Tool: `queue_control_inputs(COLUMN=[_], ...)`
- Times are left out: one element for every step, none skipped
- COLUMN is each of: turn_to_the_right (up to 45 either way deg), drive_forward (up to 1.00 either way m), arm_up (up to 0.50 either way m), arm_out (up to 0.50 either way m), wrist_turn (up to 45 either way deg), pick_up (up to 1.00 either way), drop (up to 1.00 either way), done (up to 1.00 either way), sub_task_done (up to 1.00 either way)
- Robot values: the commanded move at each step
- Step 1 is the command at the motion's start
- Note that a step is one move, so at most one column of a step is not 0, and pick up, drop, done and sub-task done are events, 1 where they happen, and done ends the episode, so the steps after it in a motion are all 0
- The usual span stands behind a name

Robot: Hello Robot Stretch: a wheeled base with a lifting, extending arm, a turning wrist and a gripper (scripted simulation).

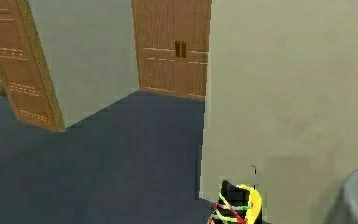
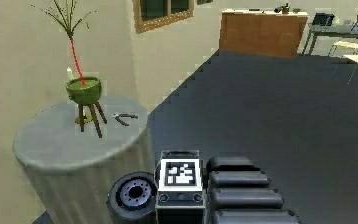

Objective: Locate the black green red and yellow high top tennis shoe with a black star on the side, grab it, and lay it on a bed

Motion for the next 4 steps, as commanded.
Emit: queue_control_inputs(turn_to_the_right=[-45.0, -12.0, 0.0, 0.0], drive_forward=[0.0, 0.0, 1.0, 1.0], arm_up=[0.0, 0.0, 0.0, 0.0], arm_out=[0.0, 0.0, 0.0, 0.0], wrist_turn=[0.0, 0.0, 0.0, 0.0], pick_up=[0.0, 0.0, 0.0, 0.0], drop=[0.0, 0.0, 0.0, 0.0], done=[0.0, 0.0, 0.0, 0.0], sub_task_done=[0.0, 0.0, 0.0, 0.0])
